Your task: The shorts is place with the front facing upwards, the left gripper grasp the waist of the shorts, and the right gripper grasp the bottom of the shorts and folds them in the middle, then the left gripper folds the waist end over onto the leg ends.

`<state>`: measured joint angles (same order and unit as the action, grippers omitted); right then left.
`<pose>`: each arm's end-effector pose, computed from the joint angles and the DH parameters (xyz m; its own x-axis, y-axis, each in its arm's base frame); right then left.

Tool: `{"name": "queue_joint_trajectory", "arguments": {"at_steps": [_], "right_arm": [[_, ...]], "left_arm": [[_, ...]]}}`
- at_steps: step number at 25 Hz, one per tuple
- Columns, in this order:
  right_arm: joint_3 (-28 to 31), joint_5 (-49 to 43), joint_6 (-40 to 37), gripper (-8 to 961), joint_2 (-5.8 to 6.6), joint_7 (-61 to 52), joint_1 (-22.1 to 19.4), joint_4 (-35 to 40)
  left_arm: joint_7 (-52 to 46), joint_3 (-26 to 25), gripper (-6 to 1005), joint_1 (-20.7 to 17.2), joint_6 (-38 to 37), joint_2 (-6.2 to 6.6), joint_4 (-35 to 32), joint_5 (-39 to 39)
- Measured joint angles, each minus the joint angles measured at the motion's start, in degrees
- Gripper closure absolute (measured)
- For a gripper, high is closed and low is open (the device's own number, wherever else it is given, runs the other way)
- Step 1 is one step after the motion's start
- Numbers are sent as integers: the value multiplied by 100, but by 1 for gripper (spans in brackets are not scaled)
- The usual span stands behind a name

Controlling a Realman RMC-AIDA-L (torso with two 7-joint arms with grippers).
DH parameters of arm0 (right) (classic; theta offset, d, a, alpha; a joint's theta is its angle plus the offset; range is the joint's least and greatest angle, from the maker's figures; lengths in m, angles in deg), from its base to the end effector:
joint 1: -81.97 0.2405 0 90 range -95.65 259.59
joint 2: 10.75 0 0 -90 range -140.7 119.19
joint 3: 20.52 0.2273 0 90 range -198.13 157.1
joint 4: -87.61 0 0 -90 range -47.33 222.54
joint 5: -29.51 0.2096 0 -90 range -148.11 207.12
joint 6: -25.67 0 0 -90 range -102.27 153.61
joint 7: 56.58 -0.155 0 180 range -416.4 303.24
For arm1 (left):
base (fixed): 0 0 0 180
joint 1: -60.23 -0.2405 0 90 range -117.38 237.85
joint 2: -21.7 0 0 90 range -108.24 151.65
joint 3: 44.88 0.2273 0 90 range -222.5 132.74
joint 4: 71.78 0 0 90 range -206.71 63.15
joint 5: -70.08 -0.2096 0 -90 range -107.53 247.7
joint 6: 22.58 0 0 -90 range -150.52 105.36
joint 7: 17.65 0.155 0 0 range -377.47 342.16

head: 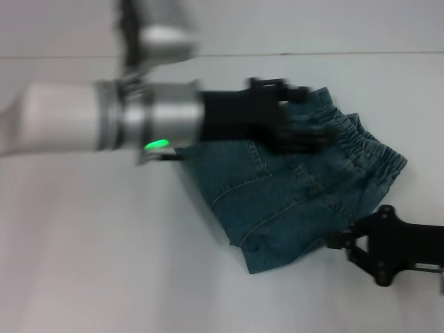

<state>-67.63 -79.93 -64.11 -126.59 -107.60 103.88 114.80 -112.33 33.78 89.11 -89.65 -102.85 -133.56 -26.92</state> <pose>0.2853 0.2616 -0.0160 0.8896 -0.1211 -0.4405 -0.2386 -0.9454 -0.2221 -0.0983 0.3432 -0.0467 0.8592 0.1462 0.4903 0.2664 -0.9460 -0.1847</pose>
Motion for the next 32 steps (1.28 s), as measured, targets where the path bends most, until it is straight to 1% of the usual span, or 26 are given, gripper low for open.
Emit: {"name": "queue_joint_trajectory", "arguments": {"at_steps": [1,3,4,5,6,7,9,11,14,17,20,22,24,27,28,30,32], "right_arm": [[10,0,-104,817,66,-67,-31,40],[31,-14,-333,813,163,-303,-182,324],[31,-14,-333,811,163,-303,-182,324],[38,-47,-423,809,174,-492,-256,526],[48,-90,-500,807,178,-672,-327,718],[70,-169,-585,805,174,-826,-373,889],[160,-382,-789,801,153,-1104,-428,1167],[319,-661,-1065,797,142,-1307,-431,1332],[499,-937,-1469,791,140,-1407,-422,1416],[722,-1027,-1822,687,86,-1415,-513,1701],[993,-1032,-1942,582,-24,-1407,-695,2117],[1064,-1034,-1957,520,-62,-1375,-776,2258],[1079,-1035,-1973,459,-77,-1302,-800,2275],[1084,-1030,-1989,366,-178,-1060,-764,2247],[1084,-1018,-1985,335,-262,-963,-742,2243],[1026,-994,-1913,275,-382,-750,-664,2185],[831,-1005,-1741,216,-417,-596,-520,1940]], "left_arm": [[0,0,370,0,0,0,0,0],[461,-554,290,-399,-628,-9,46,34],[624,-748,250,-528,-850,-8,87,37],[850,-990,210,-696,-1135,-4,148,54],[1022,-1165,150,-823,-1332,0,201,68],[1299,-1431,90,-1028,-1673,13,297,92],[1829,-1904,91,-1324,-2221,25,480,108],[2353,-2405,92,-1535,-2702,30,781,70],[3081,-3208,93,-1764,-3303,55,1303,-236],[3381,-3931,95,-1901,-3604,72,1564,-821],[3409,-4270,95,-2006,-3730,80,1617,-1324],[3409,-4426,95,-2030,-3940,92,1625,-1652],[3403,-4464,95,-2031,-3996,97,1624,-1735],[3380,-4539,95,-2027,-4074,124,1611,-1861],[3376,-4569,95,-2027,-4096,135,1607,-1873],[3372,-4677,95,-2028,-4134,154,1606,-1934],[3371,-4786,95,-2010,-4163,176,1614,-2002]]}}
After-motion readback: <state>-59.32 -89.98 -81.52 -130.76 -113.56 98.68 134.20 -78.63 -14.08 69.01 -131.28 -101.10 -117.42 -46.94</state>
